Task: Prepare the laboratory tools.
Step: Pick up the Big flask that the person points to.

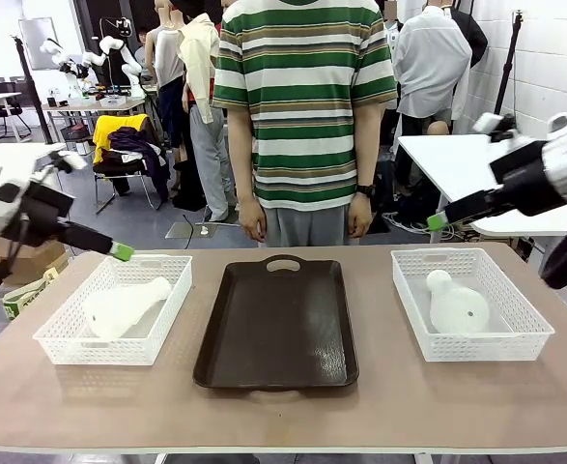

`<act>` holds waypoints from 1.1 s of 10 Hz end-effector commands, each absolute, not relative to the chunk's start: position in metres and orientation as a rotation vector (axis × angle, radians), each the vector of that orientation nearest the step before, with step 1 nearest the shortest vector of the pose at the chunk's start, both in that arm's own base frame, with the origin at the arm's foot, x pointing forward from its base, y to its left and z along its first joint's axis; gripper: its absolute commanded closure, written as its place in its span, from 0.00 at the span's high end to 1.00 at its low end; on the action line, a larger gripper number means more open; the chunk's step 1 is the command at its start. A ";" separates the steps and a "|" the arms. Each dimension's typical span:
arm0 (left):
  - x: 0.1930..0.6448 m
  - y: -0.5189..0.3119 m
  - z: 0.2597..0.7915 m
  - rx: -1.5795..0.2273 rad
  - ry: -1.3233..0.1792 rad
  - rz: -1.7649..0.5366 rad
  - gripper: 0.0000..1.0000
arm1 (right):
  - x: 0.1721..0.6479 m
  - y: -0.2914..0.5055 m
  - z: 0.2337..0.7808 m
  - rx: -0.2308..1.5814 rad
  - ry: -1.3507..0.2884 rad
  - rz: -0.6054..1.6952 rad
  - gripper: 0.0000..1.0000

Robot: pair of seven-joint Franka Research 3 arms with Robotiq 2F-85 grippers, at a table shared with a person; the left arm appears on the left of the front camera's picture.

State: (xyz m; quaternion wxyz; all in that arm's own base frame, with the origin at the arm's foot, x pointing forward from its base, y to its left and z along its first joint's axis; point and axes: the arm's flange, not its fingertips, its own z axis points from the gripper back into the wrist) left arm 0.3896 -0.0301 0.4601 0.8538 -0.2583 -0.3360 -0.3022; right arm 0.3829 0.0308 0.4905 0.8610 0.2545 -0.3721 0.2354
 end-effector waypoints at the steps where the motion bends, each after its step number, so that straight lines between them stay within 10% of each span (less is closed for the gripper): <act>1: 0.401 -0.007 0.456 -0.615 -0.713 -0.625 1.00 | 0.394 0.001 0.485 0.673 -0.835 0.475 1.00; 11: 0.373 0.047 0.476 -0.619 -0.800 -0.608 1.00 | 0.376 -0.063 0.478 0.875 -0.938 0.476 1.00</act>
